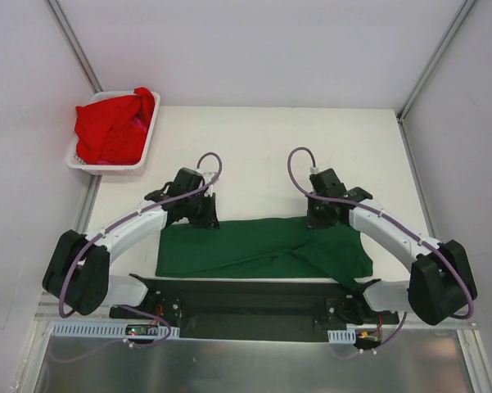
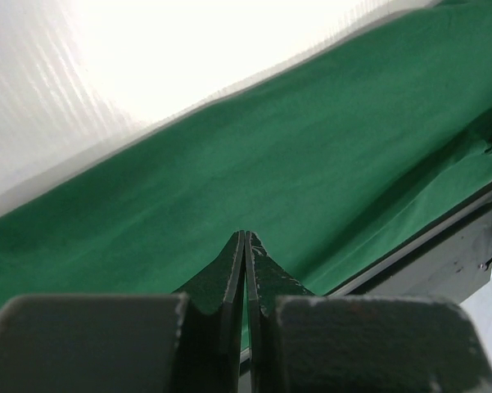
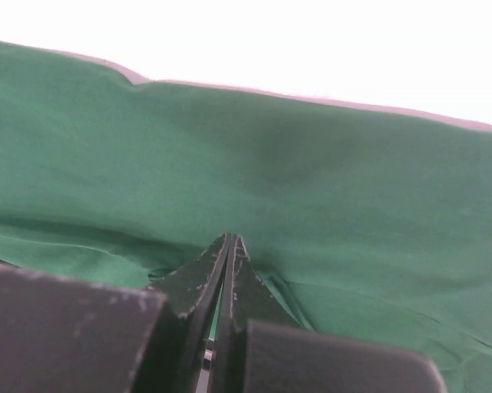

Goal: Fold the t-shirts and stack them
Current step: Fold the tshirt

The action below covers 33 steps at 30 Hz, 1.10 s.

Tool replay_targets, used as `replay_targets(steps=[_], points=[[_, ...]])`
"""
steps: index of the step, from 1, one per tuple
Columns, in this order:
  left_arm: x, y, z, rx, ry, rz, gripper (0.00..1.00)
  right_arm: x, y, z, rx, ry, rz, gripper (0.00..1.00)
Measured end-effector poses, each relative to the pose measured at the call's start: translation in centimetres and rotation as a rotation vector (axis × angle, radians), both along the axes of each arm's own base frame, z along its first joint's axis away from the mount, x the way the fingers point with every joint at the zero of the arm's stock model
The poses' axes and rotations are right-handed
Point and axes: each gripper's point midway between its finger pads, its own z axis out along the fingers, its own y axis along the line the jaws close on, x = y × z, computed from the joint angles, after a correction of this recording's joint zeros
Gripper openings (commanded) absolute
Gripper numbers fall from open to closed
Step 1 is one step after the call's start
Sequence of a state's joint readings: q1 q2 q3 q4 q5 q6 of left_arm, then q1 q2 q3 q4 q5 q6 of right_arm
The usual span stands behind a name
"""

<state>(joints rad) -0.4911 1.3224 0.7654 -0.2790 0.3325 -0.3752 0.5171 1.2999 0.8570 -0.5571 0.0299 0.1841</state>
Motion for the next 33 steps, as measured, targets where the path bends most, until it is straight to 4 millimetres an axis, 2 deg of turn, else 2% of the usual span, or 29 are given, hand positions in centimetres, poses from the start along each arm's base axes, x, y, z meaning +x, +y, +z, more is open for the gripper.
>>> replay_targets(steps=[6,13,21,27,33], points=[[-1.4,-0.3,-0.1,0.014,0.029,-0.033,0.0,-1.4,0.8,-0.6,-0.026,0.038,0.056,0.01],[-2.9,0.3,0.2,0.024,0.058,-0.033,0.0,-2.7,1.1,-1.4,-0.061,0.083,0.093,0.01],[-5.8,0.8,-2.3,0.081,0.172,-0.041,0.0,-4.0,1.6,-3.4,-0.106,0.146,0.132,0.01],[-6.8,1.5,-5.9,0.184,0.309,-0.018,0.0,-4.5,1.7,-5.7,-0.144,0.205,0.13,0.01],[-5.8,0.4,-6.2,0.222,0.38,-0.011,0.0,-3.8,2.1,-6.1,-0.163,0.224,0.126,0.01]])
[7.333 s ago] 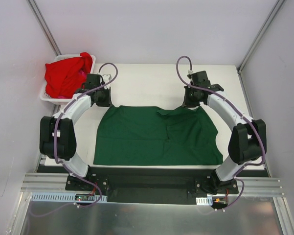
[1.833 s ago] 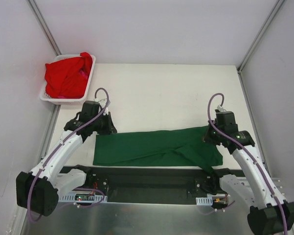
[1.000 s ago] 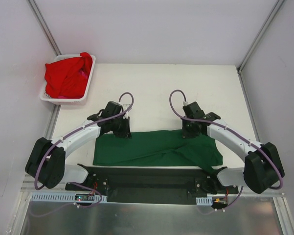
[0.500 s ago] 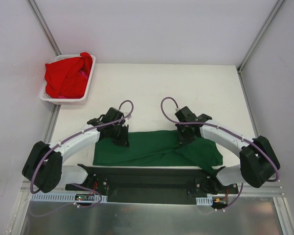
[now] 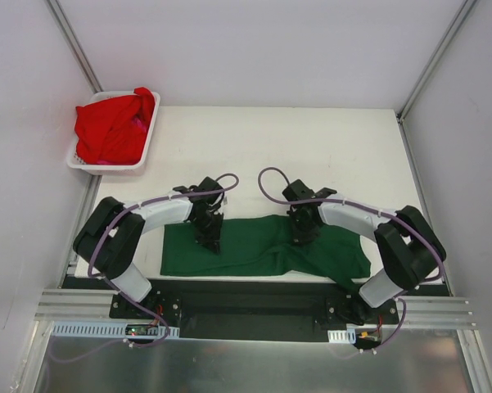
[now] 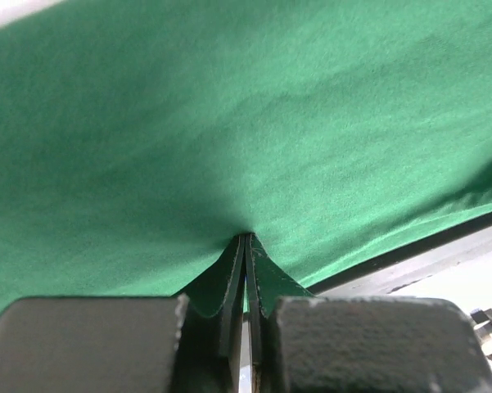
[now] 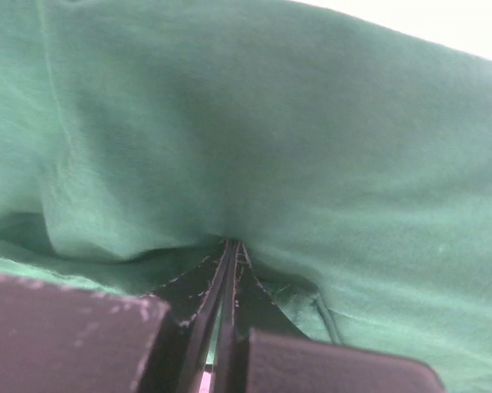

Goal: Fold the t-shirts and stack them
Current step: Fold the tshirt

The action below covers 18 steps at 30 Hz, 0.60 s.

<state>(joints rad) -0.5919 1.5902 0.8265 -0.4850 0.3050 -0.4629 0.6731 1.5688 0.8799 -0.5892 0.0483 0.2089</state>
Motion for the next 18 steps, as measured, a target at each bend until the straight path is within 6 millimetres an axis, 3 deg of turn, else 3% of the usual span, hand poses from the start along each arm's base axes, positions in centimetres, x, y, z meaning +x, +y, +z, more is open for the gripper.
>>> replay_targets(steps=[6,11,18], points=[[1.3,-1.1,0.0,0.019,0.037,-0.005,0.0,1.5,0.8,0.0,-0.017,-0.01,0.006,0.01],[2.4,-1.8,0.0,0.017,0.034,-0.009,0.0,3.9,1.3,0.1,-0.06,-0.056,0.008,0.01],[4.5,-0.7,-0.1,0.0,0.01,0.046,0.0,6.8,1.0,0.3,-0.117,-0.113,-0.028,0.01]])
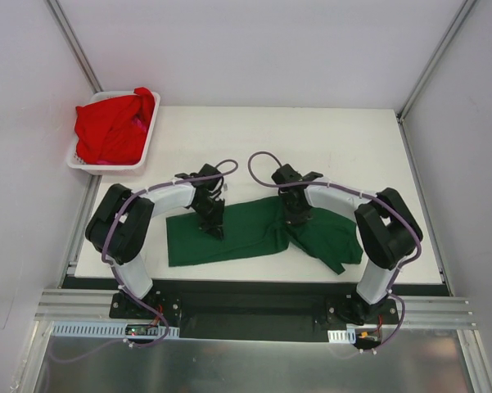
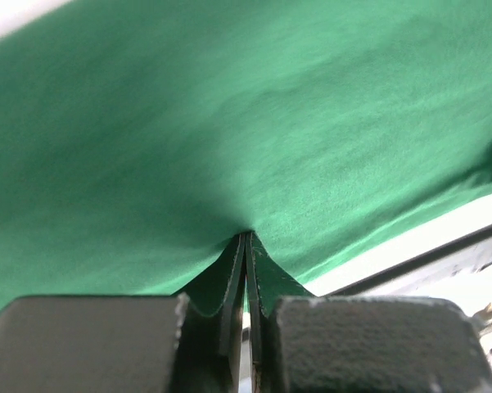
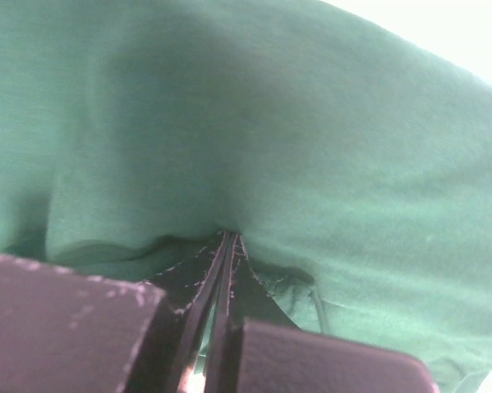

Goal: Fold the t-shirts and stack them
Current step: Fold the tshirt

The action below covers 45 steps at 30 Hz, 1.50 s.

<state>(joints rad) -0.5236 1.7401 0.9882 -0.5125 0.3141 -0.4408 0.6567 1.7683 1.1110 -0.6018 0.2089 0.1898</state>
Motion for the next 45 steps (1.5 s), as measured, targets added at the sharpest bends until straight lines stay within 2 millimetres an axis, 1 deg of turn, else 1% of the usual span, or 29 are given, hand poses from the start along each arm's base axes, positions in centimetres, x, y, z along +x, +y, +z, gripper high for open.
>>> replay_targets(steps=[6,10,12,15,19,24,25,27,28,31,36,38,39,40,42,45], points=[[4.4,3.5,0.3,-0.009,-0.082,0.1,0.0,1.9,-1.5,0.1,-0.023,-0.025,-0.06,0.01],[7.5,5.4,0.7,0.035,-0.164,0.114,0.0,3.4,-1.9,0.5,-0.02,-0.043,-0.094,0.01],[9.1,6.1,0.8,0.063,-0.195,0.111,0.0,4.1,-2.3,0.7,-0.028,-0.052,-0.104,0.01],[10.8,6.6,0.9,0.088,-0.226,0.107,0.0,5.3,-2.8,1.1,-0.037,-0.071,-0.122,0.01],[12.4,7.0,0.9,0.107,-0.248,0.094,0.0,6.6,-3.7,1.7,-0.043,-0.09,-0.146,0.01],[12.7,7.4,1.0,0.112,-0.253,0.088,0.0,7.3,-4.4,1.9,-0.054,-0.1,-0.15,0.01],[12.7,7.3,1.1,0.108,-0.253,0.086,0.0,7.3,-4.4,1.9,-0.053,-0.099,-0.146,0.05],[12.6,7.2,1.6,0.096,-0.261,0.082,0.0,7.2,-4.2,2.2,-0.036,-0.102,-0.132,0.18],[12.6,7.0,2.2,0.086,-0.273,0.08,0.0,7.1,-4.0,2.5,-0.024,-0.105,-0.124,0.28],[12.6,6.6,5.2,0.039,-0.344,0.079,0.0,6.5,-3.6,4.1,0.025,-0.13,-0.097,0.36],[12.3,5.9,13.3,-0.077,-0.564,0.079,0.0,5.0,-2.2,7.9,0.143,-0.205,-0.034,0.38],[12.0,5.7,15.4,-0.11,-0.629,0.077,0.0,4.2,-1.5,8.7,0.187,-0.216,0.004,0.38],[11.8,5.7,16.0,-0.122,-0.652,0.076,0.0,3.8,-1.2,8.8,0.201,-0.216,0.023,0.38],[11.5,5.7,16.3,-0.132,-0.663,0.073,0.0,3.4,-1.0,8.6,0.211,-0.209,0.037,0.38],[11.1,5.6,16.0,-0.138,-0.656,0.07,0.0,2.4,-0.6,7.8,0.221,-0.181,0.072,0.37],[10.2,5.8,14.1,-0.128,-0.61,0.071,0.0,0.7,-0.2,6.0,0.229,-0.124,0.111,0.37]])
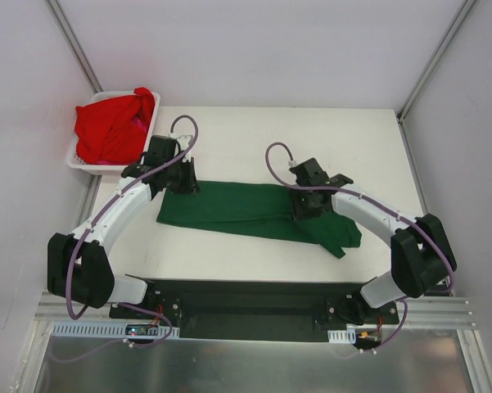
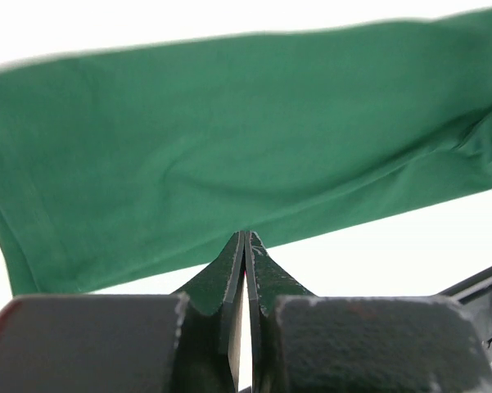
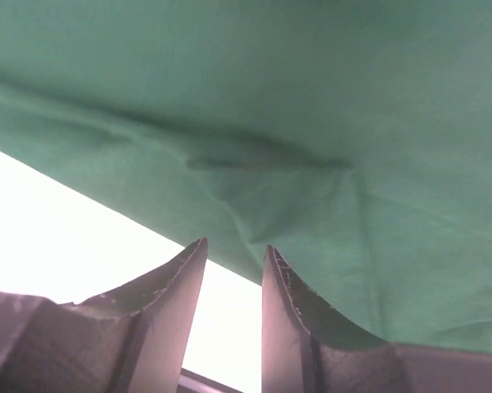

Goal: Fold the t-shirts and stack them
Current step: Fold the tshirt

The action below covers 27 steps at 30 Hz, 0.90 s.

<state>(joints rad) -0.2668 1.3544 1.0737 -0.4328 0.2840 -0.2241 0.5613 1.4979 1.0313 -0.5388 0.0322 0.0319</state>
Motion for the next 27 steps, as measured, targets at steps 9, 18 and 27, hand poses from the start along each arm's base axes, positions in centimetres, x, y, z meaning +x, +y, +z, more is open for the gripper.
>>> replay_targets(steps=[9,18,27], points=[[-1.2,0.3,-1.9,0.012,0.049,0.001,0.0,-0.5,-0.2,-1.4,-0.044,0.005,0.007,0.36],[-1.4,0.4,-2.1,0.011,0.047,0.001,0.0,0.3,-3.0,-1.1,-0.173,-0.051,-0.08,0.34],[-1.4,0.4,-2.1,0.011,0.047,0.001,0.0,0.7,-4.5,-0.8,-0.221,-0.075,-0.14,0.34]])
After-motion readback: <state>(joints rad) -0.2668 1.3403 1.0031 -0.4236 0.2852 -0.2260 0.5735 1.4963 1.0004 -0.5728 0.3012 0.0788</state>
